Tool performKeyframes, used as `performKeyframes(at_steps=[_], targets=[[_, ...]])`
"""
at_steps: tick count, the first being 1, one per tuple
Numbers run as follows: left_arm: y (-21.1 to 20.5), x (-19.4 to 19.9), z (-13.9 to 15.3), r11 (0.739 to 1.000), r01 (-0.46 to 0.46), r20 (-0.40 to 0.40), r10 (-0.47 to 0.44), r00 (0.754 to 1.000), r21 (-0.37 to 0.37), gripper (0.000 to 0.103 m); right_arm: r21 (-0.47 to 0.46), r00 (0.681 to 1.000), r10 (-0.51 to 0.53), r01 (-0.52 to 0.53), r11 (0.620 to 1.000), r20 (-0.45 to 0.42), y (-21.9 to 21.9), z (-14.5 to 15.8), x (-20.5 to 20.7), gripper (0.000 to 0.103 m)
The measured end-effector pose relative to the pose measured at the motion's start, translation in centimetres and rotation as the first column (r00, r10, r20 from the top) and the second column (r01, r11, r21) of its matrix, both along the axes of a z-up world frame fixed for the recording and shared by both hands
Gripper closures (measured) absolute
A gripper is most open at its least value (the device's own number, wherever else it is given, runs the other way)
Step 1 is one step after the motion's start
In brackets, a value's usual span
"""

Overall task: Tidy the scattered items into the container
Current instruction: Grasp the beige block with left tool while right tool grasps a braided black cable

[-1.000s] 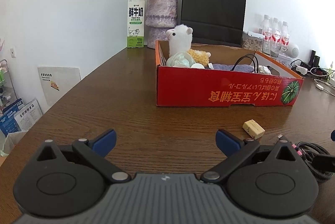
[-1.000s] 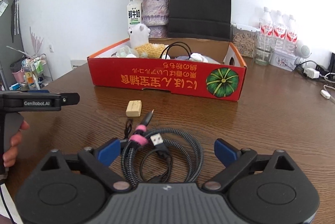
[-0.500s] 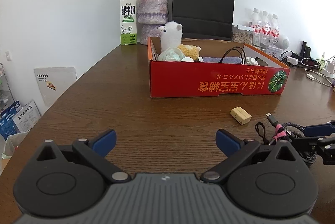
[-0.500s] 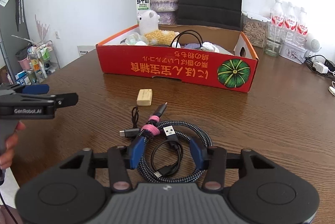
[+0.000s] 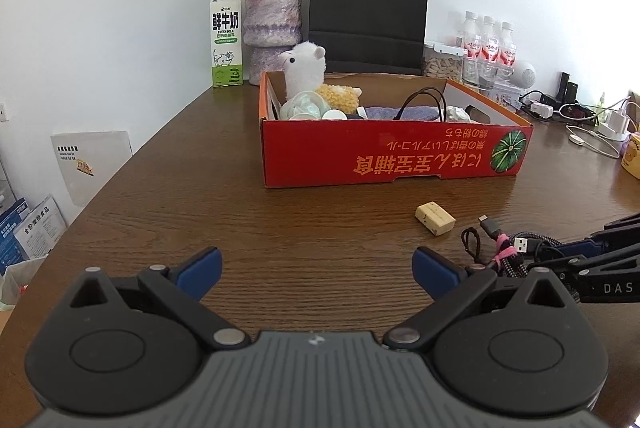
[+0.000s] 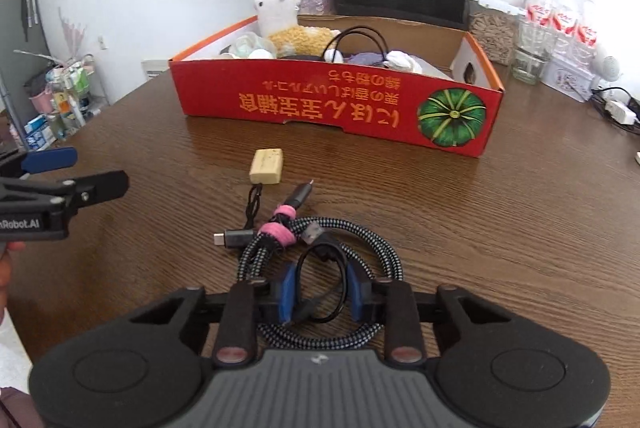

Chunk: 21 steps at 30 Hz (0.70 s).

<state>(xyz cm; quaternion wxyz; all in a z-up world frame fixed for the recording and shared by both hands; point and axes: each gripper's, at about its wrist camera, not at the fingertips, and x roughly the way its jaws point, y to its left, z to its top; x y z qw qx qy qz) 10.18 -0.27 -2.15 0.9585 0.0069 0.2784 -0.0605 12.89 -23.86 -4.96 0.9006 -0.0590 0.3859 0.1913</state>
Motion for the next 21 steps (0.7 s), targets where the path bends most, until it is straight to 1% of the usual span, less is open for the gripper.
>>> performKeyframes(at_steps=[3,6,9,13,21], targets=[[-0.5,0.5,0.1,1.000,0.009,-0.009,-0.009,1.000,0.001,0.000,0.014,0.999,0.006,-0.007,1.000,0.050,-0.2,0.6,-0.4,0.081],[-1.2,1.1,0.3,1.000,0.029,-0.021,-0.029,0.999,-0.004,0.000,0.033,0.997,-0.004,0.002,0.999,0.078,-0.6,1.1,-0.4,0.081],[-2.0,1.6,0.4,0.999,0.052,-0.027,-0.053,0.998,-0.005,0.000,0.037,0.995,-0.022,0.018,0.999,0.096,-1.2,1.5,0.0,0.081],[-3.3,2.9,0.4,0.997,0.073,-0.055,-0.074,0.996,-0.007,0.000,0.053,0.992,-0.040,0.034,0.998,0.120,-2.0,1.7,0.7,0.081],[-5.5,6.4,0.0,0.998,0.066,-0.125,-0.069,0.990,-0.024,0.000,0.077,0.987,-0.049,0.038,0.996,0.153,-2.8,1.5,2.9,0.081]])
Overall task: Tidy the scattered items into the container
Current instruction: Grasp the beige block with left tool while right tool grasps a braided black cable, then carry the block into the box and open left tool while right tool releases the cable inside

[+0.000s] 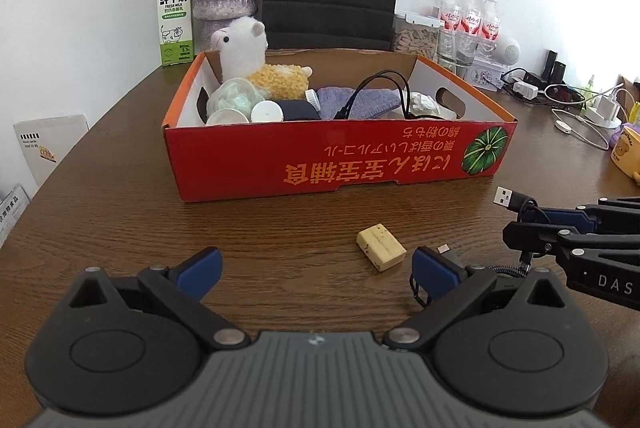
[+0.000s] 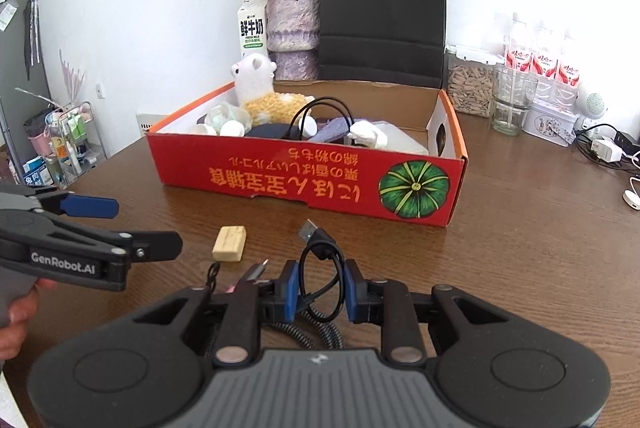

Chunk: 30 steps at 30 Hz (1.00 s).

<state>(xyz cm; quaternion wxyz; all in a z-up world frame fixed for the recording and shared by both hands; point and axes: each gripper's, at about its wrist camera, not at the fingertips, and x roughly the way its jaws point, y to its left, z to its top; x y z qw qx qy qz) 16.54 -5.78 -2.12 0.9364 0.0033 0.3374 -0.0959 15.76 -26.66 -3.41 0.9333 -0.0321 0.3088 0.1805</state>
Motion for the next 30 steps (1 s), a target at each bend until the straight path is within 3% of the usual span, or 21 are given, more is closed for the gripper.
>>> performKeyframes(at_steps=[14,18,20,21,22,30], targets=[[-3.1,3.9,-1.8,0.998,-0.062,-0.097,0.063,0.993,0.011,0.004,0.088,0.999,-0.011,0.006,0.996,0.053,-1.7,-1.2,2.5,0.081],[-3.7,4.0,-1.9,0.998,-0.061,-0.094,0.063,0.994,0.025,0.021,0.075,0.997,0.004,-0.009,0.997,0.071,-1.4,-1.4,2.0,0.080],[-4.1,3.7,-1.8,0.998,-0.048,-0.069,0.051,0.996,0.046,0.048,0.072,0.997,0.011,-0.016,0.997,0.072,-1.3,-1.5,1.9,0.080],[-4.2,3.5,-1.7,0.998,-0.041,-0.066,0.044,0.997,0.044,0.075,0.070,0.997,0.013,-0.018,0.997,0.071,-1.2,-1.5,1.8,0.080],[-4.2,3.4,-1.6,0.999,-0.033,-0.069,0.035,0.997,0.038,0.081,0.067,0.997,0.013,-0.018,0.998,0.071,-1.2,-1.6,1.8,0.080],[-3.4,2.3,-1.3,0.999,-0.022,-0.032,0.021,0.999,-0.026,0.081,0.051,0.997,0.000,-0.004,0.999,0.079,-0.9,-2.1,1.3,0.080]])
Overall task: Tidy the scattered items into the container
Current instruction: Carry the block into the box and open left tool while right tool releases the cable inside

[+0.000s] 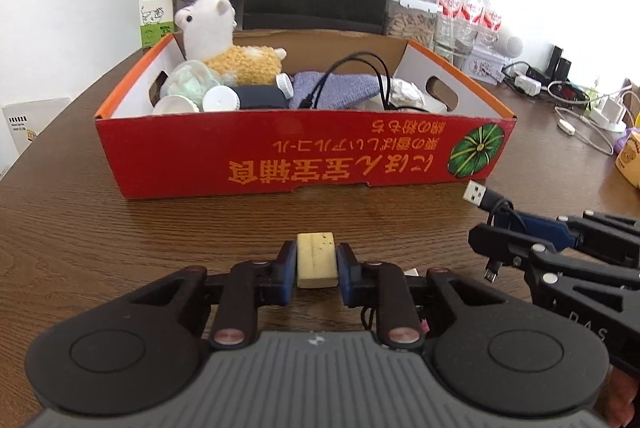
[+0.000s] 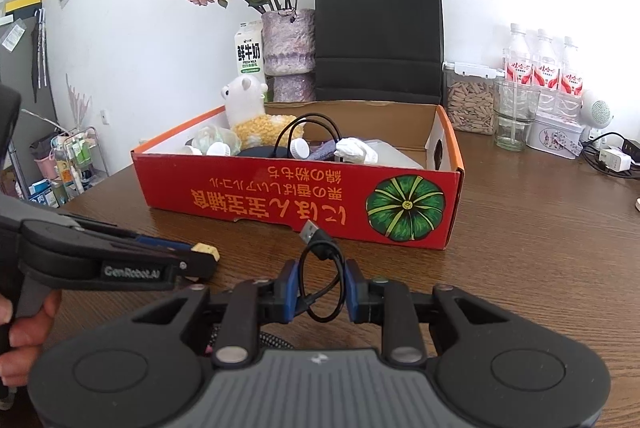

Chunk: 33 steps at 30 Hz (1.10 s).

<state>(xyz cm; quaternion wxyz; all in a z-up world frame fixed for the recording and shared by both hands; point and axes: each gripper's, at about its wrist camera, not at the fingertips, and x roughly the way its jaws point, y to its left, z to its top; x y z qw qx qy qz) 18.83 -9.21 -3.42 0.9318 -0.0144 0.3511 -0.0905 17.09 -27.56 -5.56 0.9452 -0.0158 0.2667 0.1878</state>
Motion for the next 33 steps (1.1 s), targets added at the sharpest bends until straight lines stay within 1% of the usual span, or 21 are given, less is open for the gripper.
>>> performKeyframes(at_steps=[4,8,10,14,16,22,26,30,33], targets=[[0.8,-0.5,0.6,1.000,-0.018,0.031,0.019,0.999,-0.025,0.081,0.009,1.000,-0.017,0.017,1.000,0.001,0.1,-0.3,-0.6,0.080],[1.7,-0.9,1.3,0.999,-0.021,0.056,0.023,0.998,-0.046,0.081,0.017,0.998,-0.039,0.038,0.999,0.052,0.4,0.1,-1.6,0.080],[2.0,-1.2,1.9,0.999,-0.019,0.080,0.023,0.997,-0.049,0.081,0.028,0.996,-0.048,0.046,0.999,0.080,0.5,0.6,-1.9,0.080],[2.7,-1.6,3.3,0.998,-0.012,0.143,0.020,0.990,-0.059,0.081,0.063,0.994,-0.044,0.038,0.997,0.103,0.8,2.1,-1.7,0.080],[2.9,-1.6,4.3,0.998,-0.006,0.181,0.017,0.983,-0.062,0.081,0.062,0.992,-0.041,0.034,0.997,0.122,1.2,3.0,-1.3,0.080],[3.1,-0.2,7.0,0.998,0.009,0.282,0.010,0.959,-0.067,0.081,0.048,0.981,-0.044,0.035,0.998,0.189,2.7,6.2,0.6,0.080],[2.9,1.5,8.8,0.998,0.015,0.347,0.007,0.938,-0.061,0.081,0.053,0.974,-0.058,0.048,0.997,0.217,3.6,7.9,2.6,0.080],[2.8,4.0,9.4,0.999,0.011,0.372,0.008,0.928,-0.049,0.081,0.066,0.968,-0.085,0.072,0.995,0.234,4.2,8.7,5.2,0.080],[2.9,6.1,8.8,1.000,0.009,0.372,0.001,0.928,-0.024,0.081,0.086,0.968,-0.110,0.093,0.992,0.223,4.3,8.5,7.7,0.080]])
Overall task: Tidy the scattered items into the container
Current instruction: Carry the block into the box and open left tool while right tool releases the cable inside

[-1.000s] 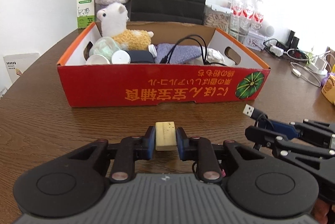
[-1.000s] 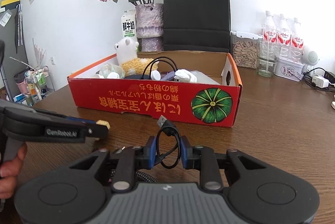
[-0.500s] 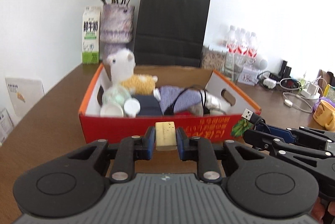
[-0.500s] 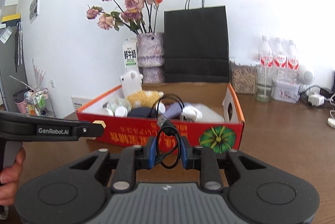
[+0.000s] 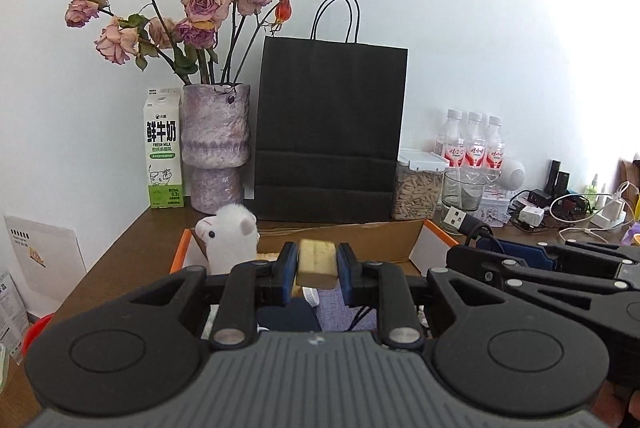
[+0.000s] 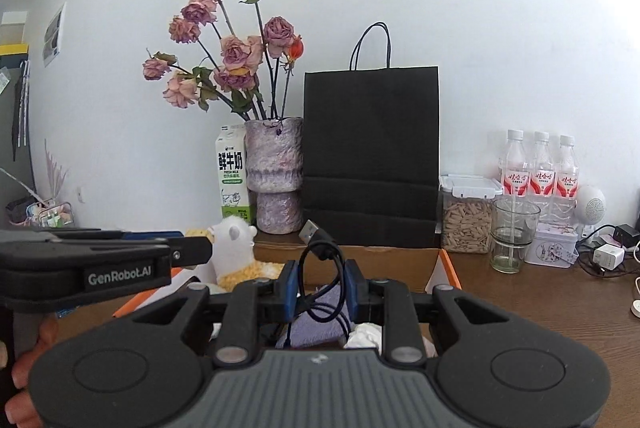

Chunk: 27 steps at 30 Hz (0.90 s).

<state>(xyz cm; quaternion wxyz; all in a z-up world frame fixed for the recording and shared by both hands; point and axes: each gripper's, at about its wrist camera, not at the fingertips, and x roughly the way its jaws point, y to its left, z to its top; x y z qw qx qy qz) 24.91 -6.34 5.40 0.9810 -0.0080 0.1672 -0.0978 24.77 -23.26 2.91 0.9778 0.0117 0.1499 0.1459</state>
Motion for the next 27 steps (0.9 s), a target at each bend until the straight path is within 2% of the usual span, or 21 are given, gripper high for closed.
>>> performKeyframes(at_steps=[2,7,11,16,18,19,20,21,22,23,25,27], targets=[[0.2,1.4,-0.6,1.000,-0.003,-0.012,0.003,1.000,0.006,0.082,0.014,1.000,-0.006,0.006,1.000,-0.012,-0.1,-0.5,1.5,0.080],[0.6,4.6,-2.0,1.000,-0.003,-0.051,0.002,0.999,-0.015,0.097,-0.007,0.999,-0.004,0.004,1.000,-0.037,-0.2,-2.0,4.4,0.080],[0.6,6.7,-3.2,1.000,-0.004,-0.100,0.002,0.995,-0.016,0.097,-0.021,0.998,0.002,-0.004,1.000,-0.063,-0.4,-3.1,6.0,0.080],[0.9,7.3,-4.0,1.000,-0.016,-0.121,0.016,0.993,0.002,0.097,-0.016,0.995,-0.015,0.014,1.000,-0.103,-1.4,-4.0,6.9,0.080],[1.0,7.1,-4.0,1.000,-0.026,-0.121,0.026,0.992,0.003,0.095,-0.011,0.993,-0.017,0.016,1.000,-0.119,-1.7,-4.2,7.0,0.071],[1.1,6.9,-3.9,0.999,-0.036,-0.117,0.036,0.993,0.002,0.088,-0.011,0.991,-0.010,0.009,1.000,-0.130,-1.8,-4.3,7.0,0.059],[1.1,6.7,-3.8,0.999,-0.042,-0.109,0.042,0.993,-0.001,0.082,-0.012,0.991,-0.009,0.007,1.000,-0.135,-1.8,-4.3,7.0,0.026],[1.2,6.5,-3.6,0.999,-0.050,-0.099,0.050,0.994,-0.005,0.051,-0.012,0.992,-0.015,0.013,1.000,-0.123,-1.9,-4.3,6.7,0.004],[1.3,6.2,-3.4,0.998,-0.068,-0.081,0.067,0.995,-0.010,0.012,-0.018,0.994,-0.025,0.023,1.000,-0.103,-1.9,-4.2,6.4,0.001],[1.4,5.9,-3.2,0.996,-0.087,-0.049,0.087,0.995,-0.015,0.000,-0.029,0.995,-0.032,0.030,0.999,-0.095,-1.8,-4.1,6.3,0.002],[1.5,5.1,-2.8,0.993,-0.118,0.016,0.118,0.993,-0.019,0.000,-0.029,0.995,-0.035,0.032,0.999,-0.092,-1.8,-4.0,6.1,0.002],[1.5,4.7,-2.5,0.992,-0.129,0.042,0.130,0.991,-0.014,0.000,-0.025,0.995,-0.035,0.032,0.999,-0.095,-1.8,-4.1,6.0,0.002]])
